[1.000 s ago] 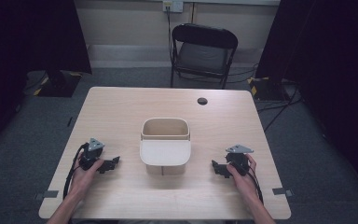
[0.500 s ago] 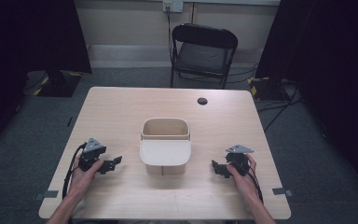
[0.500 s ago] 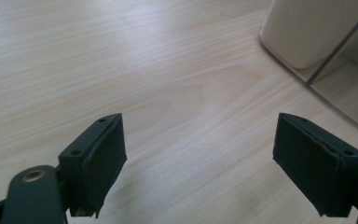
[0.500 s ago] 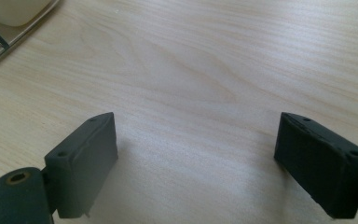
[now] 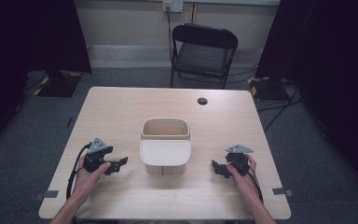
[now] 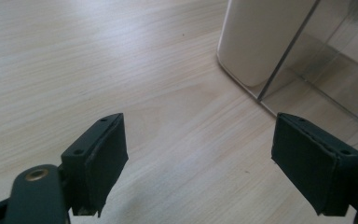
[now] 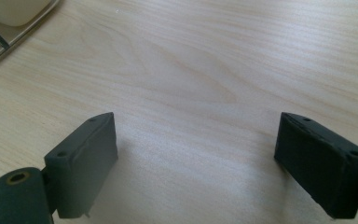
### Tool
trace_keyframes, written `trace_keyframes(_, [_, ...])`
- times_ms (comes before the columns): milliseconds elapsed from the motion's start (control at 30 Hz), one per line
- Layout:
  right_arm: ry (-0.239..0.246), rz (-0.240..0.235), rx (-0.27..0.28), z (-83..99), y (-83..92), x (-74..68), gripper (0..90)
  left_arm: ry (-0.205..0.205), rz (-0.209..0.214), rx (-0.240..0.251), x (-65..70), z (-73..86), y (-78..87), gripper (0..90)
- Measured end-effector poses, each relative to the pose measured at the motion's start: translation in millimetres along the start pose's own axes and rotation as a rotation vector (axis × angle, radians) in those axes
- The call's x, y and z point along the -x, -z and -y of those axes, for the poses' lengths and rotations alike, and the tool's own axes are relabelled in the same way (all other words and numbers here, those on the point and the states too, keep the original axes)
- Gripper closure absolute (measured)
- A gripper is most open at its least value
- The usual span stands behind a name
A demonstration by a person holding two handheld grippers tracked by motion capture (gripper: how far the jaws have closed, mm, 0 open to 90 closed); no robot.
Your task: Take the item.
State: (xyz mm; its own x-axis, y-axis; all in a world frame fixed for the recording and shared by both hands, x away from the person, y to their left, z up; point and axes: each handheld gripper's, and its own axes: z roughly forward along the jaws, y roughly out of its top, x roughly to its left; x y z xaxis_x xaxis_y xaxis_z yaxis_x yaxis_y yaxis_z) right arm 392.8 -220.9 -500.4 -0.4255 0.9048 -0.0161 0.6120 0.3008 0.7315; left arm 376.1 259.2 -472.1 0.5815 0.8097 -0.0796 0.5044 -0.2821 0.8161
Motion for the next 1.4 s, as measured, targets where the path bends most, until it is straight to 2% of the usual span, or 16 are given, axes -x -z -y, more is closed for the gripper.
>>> trace_keyframes(433, [0.0, -0.001, 0.0, 0.0, 0.0, 0.0, 12.4, -0.026, 0.054, 0.029, 15.2, -5.0, -0.3, 17.2])
trace_keyframes(633, [0.0, 0.0, 0.0, 0.0, 0.0, 0.0, 12.4, -0.041, 0.086, 0.021, 21.9, -6.8, -2.2, 17.7])
trace_keyframes(733, [0.0, 0.0, 0.0, 0.0, 0.0, 0.0, 12.4, -0.03, 0.113, 0.026, 25.4, -7.8, -3.1, 18.1])
trace_keyframes(867, [0.0, 0.0, 0.0, 0.0, 0.0, 0.0, 12.4, -0.049, 0.127, 0.028, 30.9, -9.3, -4.2, 18.2])
trace_keyframes(1200, [0.0, 0.0, 0.0, 0.0, 0.0, 0.0, 12.3, -0.059, 0.167, 0.029, 38.0, -12.0, -7.3, 18.3])
trace_keyframes(1400, [0.0, -0.001, 0.0, 0.0, -0.1, 0.0, 12.3, -0.08, 0.194, 0.035, 44.4, -15.5, -9.1, 18.3])
